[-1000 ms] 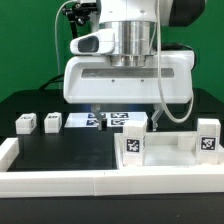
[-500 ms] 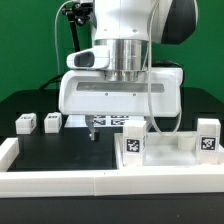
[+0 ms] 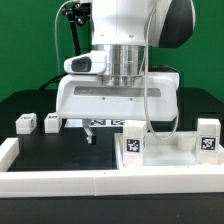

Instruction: Assemble square table

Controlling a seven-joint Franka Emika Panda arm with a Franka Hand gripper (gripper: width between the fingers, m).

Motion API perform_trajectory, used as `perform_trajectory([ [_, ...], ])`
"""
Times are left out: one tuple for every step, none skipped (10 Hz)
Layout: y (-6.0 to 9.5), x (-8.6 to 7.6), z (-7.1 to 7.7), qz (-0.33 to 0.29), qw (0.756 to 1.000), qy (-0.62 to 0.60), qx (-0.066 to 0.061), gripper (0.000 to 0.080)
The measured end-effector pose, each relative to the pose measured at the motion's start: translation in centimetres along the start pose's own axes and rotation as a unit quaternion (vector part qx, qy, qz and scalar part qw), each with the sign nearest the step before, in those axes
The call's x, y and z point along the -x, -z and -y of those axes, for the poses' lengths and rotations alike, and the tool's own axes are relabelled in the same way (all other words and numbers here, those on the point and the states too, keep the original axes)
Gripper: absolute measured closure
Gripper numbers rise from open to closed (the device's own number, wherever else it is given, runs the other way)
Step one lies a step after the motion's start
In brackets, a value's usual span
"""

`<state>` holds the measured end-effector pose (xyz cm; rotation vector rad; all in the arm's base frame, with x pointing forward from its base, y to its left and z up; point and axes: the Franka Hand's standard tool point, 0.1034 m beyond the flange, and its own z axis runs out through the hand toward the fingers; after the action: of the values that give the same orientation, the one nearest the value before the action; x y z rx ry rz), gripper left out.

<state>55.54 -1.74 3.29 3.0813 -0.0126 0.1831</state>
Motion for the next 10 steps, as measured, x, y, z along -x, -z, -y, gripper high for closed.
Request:
perform_trajectory([
  [0.0,0.0,0.0,0.0,1.0,0.0,0.0,0.0151],
  [0.0,0.0,0.0,0.0,1.0,0.0,0.0,0.0151],
  [0.0,0.0,0.0,0.0,1.0,0.0,0.0,0.0151],
  [0.0,0.2,-0.3,0.006,1.0,0.009,-0.002,0.0151],
  [-0.1,0.7,-1.5,0.029,0.999,0.017,-0.019,0.0151],
  [-0.2,0.6,-2.2,0.037,0.999,0.013,-0.034,0.0151],
  [-0.3,0.6,-2.5,0.038,0.998,0.024,-0.042,0.0151],
  [-0.3,0.5,-2.6,0.035,0.998,0.03,-0.047,0.0151],
  [-0.5,0.5,-2.4,0.029,0.998,0.029,-0.046,0.0151],
  [-0.7,0.6,-1.9,0.03,0.998,0.027,-0.047,0.0151],
])
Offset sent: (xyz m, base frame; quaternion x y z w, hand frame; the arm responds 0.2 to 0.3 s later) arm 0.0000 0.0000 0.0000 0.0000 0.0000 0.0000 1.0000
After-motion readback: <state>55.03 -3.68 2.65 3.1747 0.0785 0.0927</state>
